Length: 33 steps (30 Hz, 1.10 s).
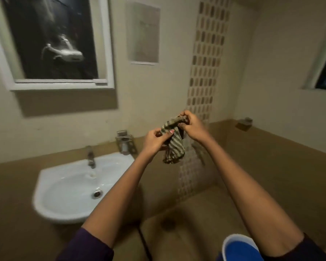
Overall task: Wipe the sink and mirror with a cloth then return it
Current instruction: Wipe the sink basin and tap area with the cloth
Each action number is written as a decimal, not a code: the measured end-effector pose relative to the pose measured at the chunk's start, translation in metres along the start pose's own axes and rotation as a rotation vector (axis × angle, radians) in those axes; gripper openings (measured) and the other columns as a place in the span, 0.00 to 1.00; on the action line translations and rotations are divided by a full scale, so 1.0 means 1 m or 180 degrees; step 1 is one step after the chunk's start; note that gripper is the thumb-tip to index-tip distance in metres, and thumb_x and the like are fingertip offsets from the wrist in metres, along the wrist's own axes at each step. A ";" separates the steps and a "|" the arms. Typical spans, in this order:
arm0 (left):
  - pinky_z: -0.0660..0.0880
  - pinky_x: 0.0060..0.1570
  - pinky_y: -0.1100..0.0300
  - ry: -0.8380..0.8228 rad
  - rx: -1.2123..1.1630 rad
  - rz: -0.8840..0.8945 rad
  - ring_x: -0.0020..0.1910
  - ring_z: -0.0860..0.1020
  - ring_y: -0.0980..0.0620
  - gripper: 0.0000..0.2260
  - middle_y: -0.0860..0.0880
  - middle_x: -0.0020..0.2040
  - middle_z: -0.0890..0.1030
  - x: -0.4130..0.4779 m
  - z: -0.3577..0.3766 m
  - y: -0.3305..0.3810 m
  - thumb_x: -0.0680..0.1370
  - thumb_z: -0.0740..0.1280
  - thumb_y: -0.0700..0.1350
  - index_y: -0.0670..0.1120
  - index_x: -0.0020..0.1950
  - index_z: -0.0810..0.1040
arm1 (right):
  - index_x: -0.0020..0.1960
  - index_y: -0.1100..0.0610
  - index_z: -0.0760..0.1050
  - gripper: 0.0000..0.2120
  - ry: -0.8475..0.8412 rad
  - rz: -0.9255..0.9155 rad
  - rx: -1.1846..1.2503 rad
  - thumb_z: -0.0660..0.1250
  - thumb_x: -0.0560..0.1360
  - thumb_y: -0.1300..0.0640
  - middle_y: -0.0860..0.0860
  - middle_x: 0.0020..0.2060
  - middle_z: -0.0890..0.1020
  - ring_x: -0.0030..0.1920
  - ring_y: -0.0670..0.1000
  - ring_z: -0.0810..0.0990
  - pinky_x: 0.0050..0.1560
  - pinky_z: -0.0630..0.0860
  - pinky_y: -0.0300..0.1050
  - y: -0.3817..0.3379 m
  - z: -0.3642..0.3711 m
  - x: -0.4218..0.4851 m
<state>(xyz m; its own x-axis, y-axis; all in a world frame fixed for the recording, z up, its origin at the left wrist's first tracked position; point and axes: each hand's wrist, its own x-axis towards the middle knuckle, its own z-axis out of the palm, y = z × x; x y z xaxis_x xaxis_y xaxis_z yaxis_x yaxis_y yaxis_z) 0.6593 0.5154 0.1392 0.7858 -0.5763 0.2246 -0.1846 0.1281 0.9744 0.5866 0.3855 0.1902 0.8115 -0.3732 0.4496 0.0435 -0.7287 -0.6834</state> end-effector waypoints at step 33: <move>0.72 0.58 0.57 -0.0008 0.0821 -0.1699 0.52 0.78 0.50 0.03 0.47 0.49 0.80 0.083 -0.265 -0.215 0.76 0.68 0.44 0.45 0.47 0.78 | 0.57 0.60 0.70 0.11 -0.0774 -0.0031 -0.0304 0.61 0.75 0.66 0.59 0.47 0.81 0.46 0.58 0.78 0.45 0.73 0.49 0.085 0.326 0.152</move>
<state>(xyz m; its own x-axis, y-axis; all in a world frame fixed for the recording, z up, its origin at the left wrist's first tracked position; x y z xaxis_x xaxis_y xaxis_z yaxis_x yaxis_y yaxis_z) 0.9210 0.6542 -0.0505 0.8081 -0.5090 -0.2966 0.0980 -0.3803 0.9197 0.9036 0.4539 0.0131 0.9280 -0.2254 0.2965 0.0061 -0.7868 -0.6172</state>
